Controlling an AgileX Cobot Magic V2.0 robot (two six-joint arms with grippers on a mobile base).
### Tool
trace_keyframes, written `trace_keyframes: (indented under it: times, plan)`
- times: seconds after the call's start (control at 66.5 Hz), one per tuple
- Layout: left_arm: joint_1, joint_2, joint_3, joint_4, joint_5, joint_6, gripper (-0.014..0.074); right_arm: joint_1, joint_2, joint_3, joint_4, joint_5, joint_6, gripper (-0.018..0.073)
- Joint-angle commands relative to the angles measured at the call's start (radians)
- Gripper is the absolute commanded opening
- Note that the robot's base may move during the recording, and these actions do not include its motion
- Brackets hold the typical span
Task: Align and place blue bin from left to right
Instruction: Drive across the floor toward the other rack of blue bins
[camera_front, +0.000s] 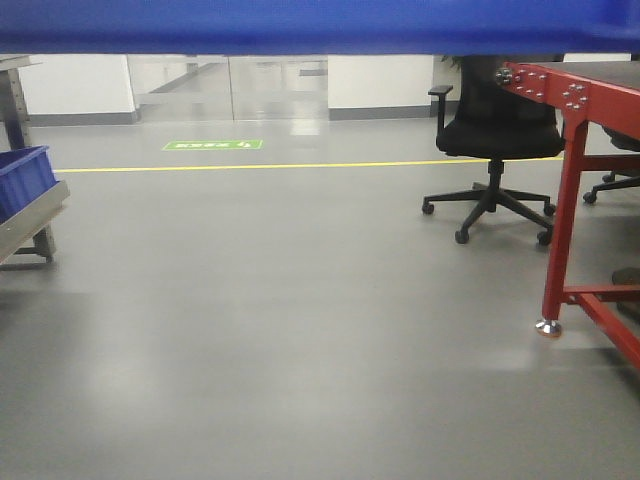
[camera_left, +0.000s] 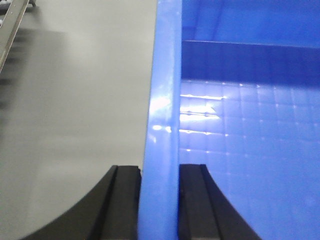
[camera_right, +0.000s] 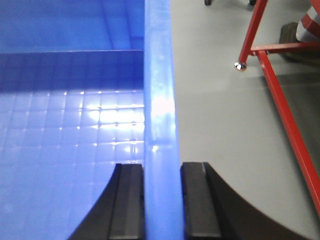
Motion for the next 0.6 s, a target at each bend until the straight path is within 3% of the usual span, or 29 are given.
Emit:
trace_keyframes:
  times: [0.0, 0.436, 0.587]
  plan:
    - [-0.030, 0.000, -0.018, -0.030, -0.095, -0.007, -0.0111, 0.025, -0.001, -0.010, 0.029, -0.194, -0.004, -0.0162]
    - [-0.030, 0.000, -0.018, -0.015, -0.095, -0.007, -0.0111, 0.025, -0.001, -0.010, 0.029, -0.210, -0.004, -0.0162]
    - [-0.030, 0.000, -0.018, 0.026, -0.095, -0.007, -0.0111, 0.025, -0.001, -0.010, 0.029, -0.212, -0.004, -0.0162]
